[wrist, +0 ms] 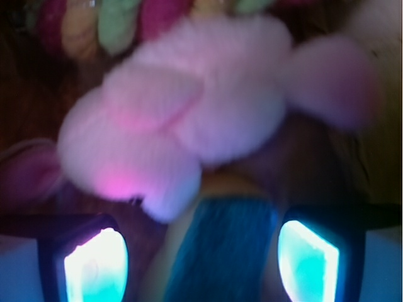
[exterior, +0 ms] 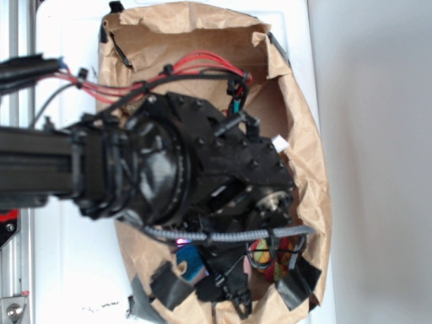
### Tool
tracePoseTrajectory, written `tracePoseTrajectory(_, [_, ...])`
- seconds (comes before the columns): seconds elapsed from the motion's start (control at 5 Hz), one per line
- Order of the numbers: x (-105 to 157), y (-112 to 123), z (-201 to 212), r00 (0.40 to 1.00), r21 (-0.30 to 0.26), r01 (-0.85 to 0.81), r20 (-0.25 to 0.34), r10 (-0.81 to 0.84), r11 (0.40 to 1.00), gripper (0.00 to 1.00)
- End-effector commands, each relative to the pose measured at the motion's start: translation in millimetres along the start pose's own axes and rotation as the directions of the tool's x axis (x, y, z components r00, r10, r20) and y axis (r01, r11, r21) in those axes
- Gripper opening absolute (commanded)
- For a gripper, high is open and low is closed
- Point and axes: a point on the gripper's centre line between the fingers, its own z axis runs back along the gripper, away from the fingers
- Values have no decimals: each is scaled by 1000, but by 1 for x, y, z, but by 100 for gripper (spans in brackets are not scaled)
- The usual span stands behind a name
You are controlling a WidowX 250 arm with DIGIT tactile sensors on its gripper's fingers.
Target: Grab the green sponge.
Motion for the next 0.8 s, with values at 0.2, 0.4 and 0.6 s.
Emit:
tracePoseTrajectory(0.2, [1, 1, 2, 997, -6, 76, 10, -76, 997, 100])
tracePoseTrajectory(0.4, [-1, 4, 2, 997, 28, 71, 17, -72, 997, 91])
tracePoseTrajectory(0.6, [0, 8, 6, 998, 31, 60, 32, -61, 998, 0])
